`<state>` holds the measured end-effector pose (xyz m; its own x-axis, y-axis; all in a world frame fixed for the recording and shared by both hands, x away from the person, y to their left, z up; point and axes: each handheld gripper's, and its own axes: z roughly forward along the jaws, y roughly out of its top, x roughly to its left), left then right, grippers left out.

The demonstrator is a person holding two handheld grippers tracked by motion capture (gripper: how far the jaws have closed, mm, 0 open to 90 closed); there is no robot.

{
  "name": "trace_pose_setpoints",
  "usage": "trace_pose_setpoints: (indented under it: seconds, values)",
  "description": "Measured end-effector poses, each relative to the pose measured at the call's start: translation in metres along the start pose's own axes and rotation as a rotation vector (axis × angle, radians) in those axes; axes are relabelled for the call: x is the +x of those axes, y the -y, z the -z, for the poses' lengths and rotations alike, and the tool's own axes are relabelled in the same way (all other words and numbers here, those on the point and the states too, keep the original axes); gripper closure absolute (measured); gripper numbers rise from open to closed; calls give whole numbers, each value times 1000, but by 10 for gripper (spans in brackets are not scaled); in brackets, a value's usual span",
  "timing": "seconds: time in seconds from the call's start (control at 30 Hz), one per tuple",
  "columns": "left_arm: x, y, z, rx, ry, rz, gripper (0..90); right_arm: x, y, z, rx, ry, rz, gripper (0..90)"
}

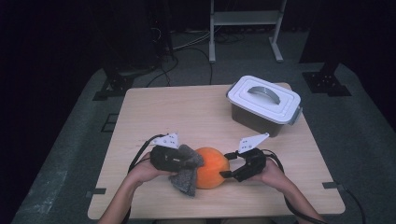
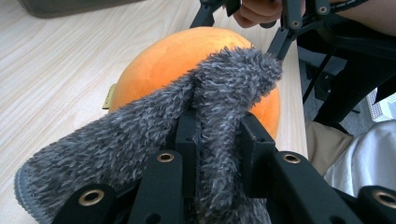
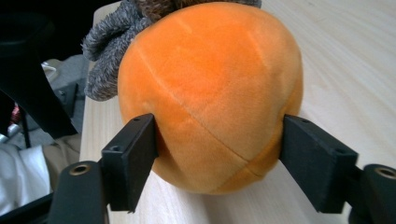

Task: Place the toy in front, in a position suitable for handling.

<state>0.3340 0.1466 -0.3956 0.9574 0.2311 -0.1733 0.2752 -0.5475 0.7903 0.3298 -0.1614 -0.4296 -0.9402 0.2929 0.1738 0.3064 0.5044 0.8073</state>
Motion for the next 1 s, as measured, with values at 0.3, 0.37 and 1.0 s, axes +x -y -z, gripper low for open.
trace_pose_setpoints:
  seconds: [0.3,0.37,1.0]
  values:
    - [-5,-26,8,-42,2,-48,727,17,-12,7,-3,65,203,536]
    - [-8,-35,7,-33,-1,-69,726,22,-16,6,8,72,240,541]
    - [-12,-17,-8,-16,55,-39,732,12,-11,1,3,-25,33,273]
